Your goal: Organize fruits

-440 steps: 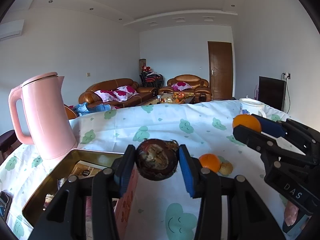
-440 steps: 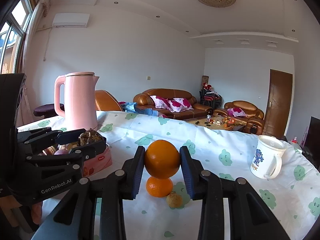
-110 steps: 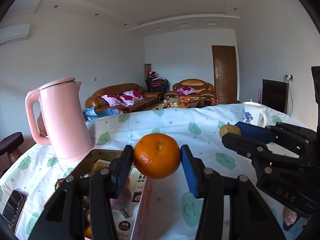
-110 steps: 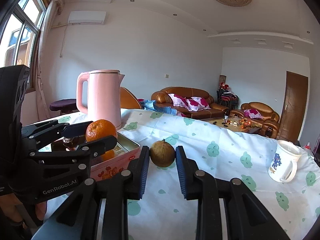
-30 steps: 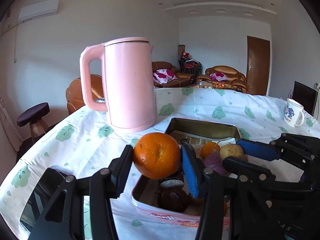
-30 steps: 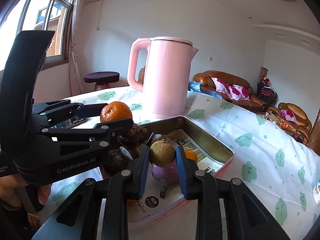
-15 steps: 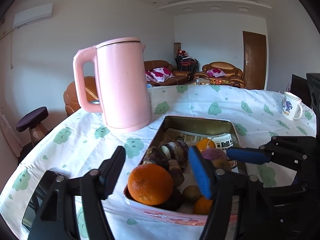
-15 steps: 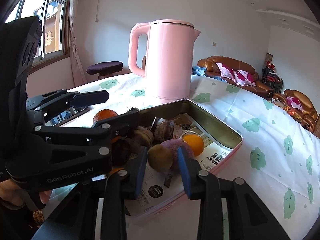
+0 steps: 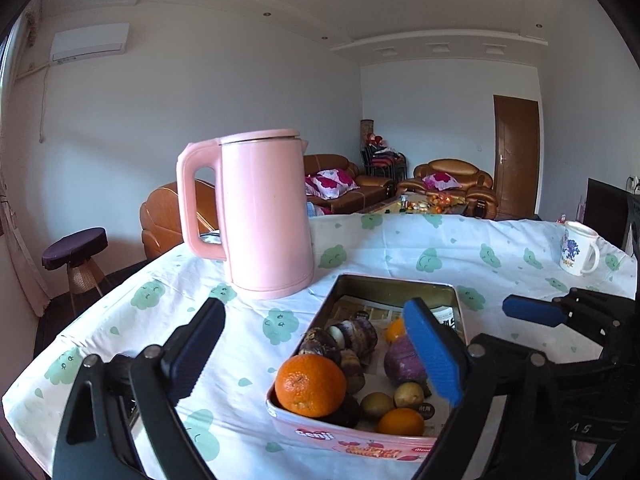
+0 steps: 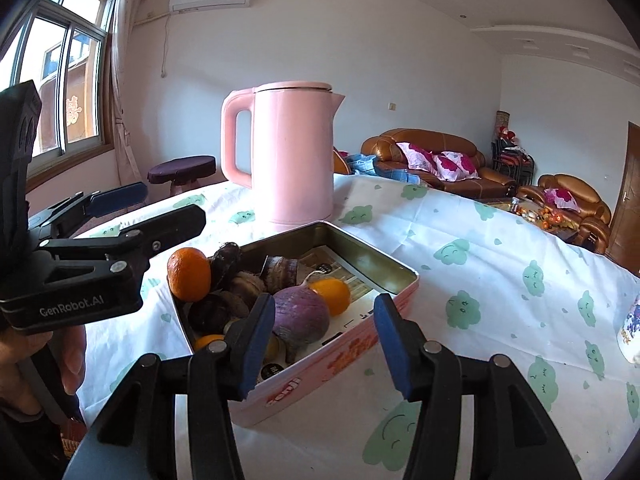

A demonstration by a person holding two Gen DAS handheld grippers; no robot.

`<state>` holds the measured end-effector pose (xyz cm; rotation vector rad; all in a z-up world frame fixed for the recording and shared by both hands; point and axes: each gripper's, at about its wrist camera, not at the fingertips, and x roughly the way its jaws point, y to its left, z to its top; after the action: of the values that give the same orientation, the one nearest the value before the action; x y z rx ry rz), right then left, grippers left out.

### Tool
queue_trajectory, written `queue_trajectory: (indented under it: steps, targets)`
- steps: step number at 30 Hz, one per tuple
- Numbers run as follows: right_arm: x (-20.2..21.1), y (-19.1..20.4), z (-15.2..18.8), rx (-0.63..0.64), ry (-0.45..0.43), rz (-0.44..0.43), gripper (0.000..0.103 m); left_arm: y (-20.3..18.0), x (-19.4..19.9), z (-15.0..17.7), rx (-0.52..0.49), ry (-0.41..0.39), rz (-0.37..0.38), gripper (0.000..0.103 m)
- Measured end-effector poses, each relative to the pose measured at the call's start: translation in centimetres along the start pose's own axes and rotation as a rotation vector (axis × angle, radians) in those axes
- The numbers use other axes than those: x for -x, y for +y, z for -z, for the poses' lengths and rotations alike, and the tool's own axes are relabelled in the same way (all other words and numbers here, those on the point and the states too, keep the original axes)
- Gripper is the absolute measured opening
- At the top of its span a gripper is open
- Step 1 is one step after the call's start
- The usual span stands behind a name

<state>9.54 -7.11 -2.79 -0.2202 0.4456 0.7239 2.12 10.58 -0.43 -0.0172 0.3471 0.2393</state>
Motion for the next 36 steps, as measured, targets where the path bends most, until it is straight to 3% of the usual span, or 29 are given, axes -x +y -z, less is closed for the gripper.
queue_trajectory:
  steps: [7, 11, 36]
  targets:
    - [2.9, -1.5, -0.7, -0.042, -0.070, 0.056, 0.055, -0.3, 1.3, -0.6, 0.003, -0.035, 0.001, 0.098]
    - [3.9, -1.8, -1.0, -0.052, -0.097, 0.066, 0.064, -0.5, 1.7, -0.8, -0.006, -0.041, 0.004, 0.098]
    - [5.8, -2.4, -0.7, -0.059, -0.127, 0.088, 0.065, -1.6, 2.3, -1.1, -0.026, -0.047, 0.017, 0.101]
